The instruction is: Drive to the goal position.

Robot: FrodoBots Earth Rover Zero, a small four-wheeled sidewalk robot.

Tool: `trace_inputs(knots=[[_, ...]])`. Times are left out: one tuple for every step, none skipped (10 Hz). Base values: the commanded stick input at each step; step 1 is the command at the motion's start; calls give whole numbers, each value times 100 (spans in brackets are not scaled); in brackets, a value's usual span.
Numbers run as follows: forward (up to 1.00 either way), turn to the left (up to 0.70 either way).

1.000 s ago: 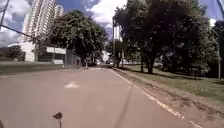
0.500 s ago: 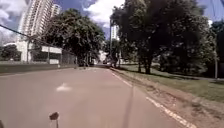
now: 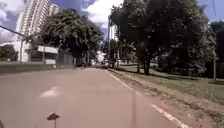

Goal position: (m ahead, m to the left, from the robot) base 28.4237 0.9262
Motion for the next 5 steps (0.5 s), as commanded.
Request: trace_inputs(knots=[[70,0],[70,0],[70,0],[70,0],[70,0]])
